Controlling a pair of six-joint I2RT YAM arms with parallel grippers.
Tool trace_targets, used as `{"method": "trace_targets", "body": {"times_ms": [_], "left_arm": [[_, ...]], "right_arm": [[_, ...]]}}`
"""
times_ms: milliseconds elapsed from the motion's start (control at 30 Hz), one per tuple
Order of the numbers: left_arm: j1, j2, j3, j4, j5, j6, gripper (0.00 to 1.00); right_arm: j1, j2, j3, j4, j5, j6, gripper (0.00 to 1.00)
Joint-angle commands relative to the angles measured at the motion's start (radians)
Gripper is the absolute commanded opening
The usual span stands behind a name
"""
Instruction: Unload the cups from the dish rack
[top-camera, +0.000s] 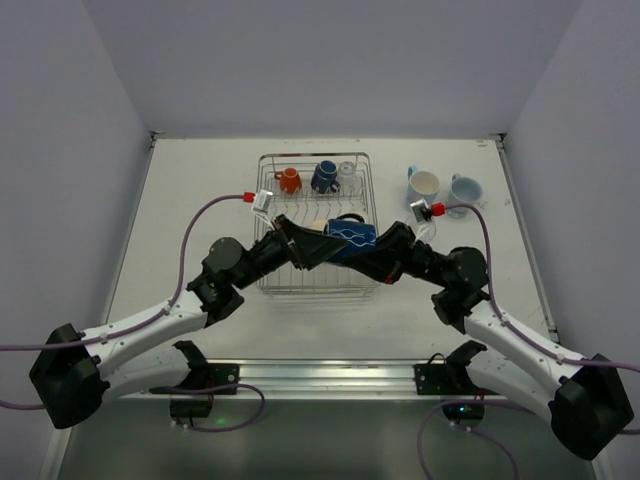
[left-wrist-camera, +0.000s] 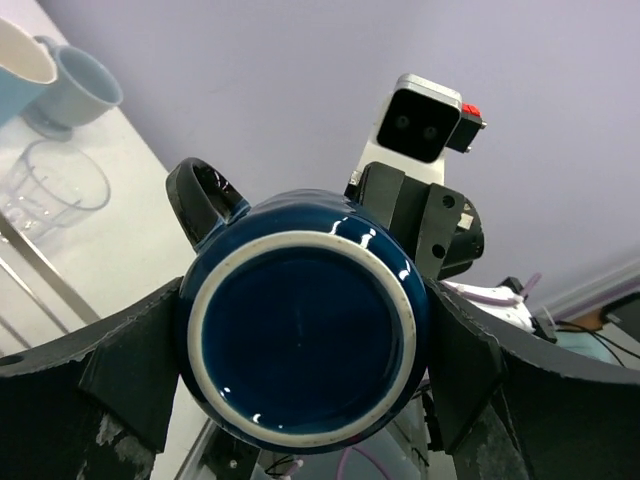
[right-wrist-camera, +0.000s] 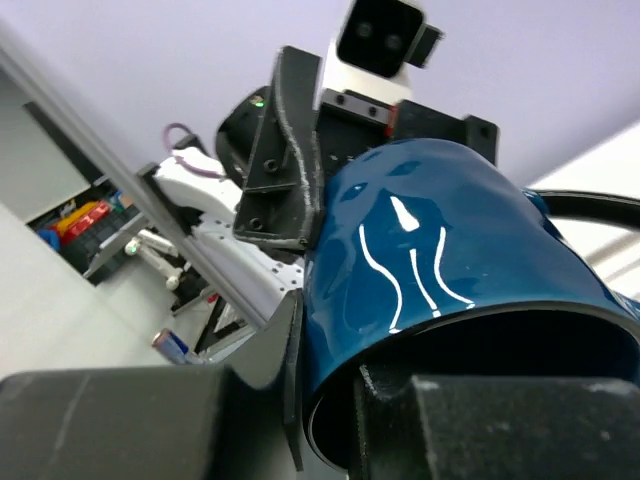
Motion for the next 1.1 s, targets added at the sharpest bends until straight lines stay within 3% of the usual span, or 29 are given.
{"method": "trace_targets", "body": {"times_ms": [0,100,167,267,300,467,567,833,1067], "left_arm": [[-0.004,-0.072,0.032,0.072,-0.015,0.056,0.87],[0.002,-0.146,0.066,-0.066,-0.065,0.149,1.0],[0.003,-0.205,0.107,-0.153,-0.099,0.203,1.0],[0.005,-0.253,0.195,-0.429,-0.176,0.355,1.0],[0.005,-0.261,0.216,-0.492,-0.19,0.39,1.0],[0.005,-0.298,0.269,-0.834,-0.314,0.582,1.0],[0.005,-0.301,0.255,-0.972,-0.366,0.648,1.0],[0.002,-0.318,0.21,-1.079,-0.472,0.725,1.0],[0.003,-0.287,0.209,-1.104,-0.463,0.737,1.0]], "right_arm": [[0.006,-0.025,0.016,0.065,0.044,-0.02,0.07],[0.006,-0.081,0.025,-0.093,0.076,-0.084,0.0],[0.006,-0.114,0.065,-0.219,0.124,-0.133,0.0],[0.004,-0.176,0.158,-0.536,0.242,-0.246,0.0],[0.003,-0.185,0.188,-0.727,0.286,-0.312,0.0],[-0.058,-0.161,0.386,-1.293,0.578,-0.438,0.0],[-0.143,-0.13,0.415,-1.457,0.645,-0.466,0.0],[-0.215,0.037,0.421,-1.634,0.86,-0.491,0.0],[-0.216,0.188,0.415,-1.625,0.854,-0.489,0.0]]}}
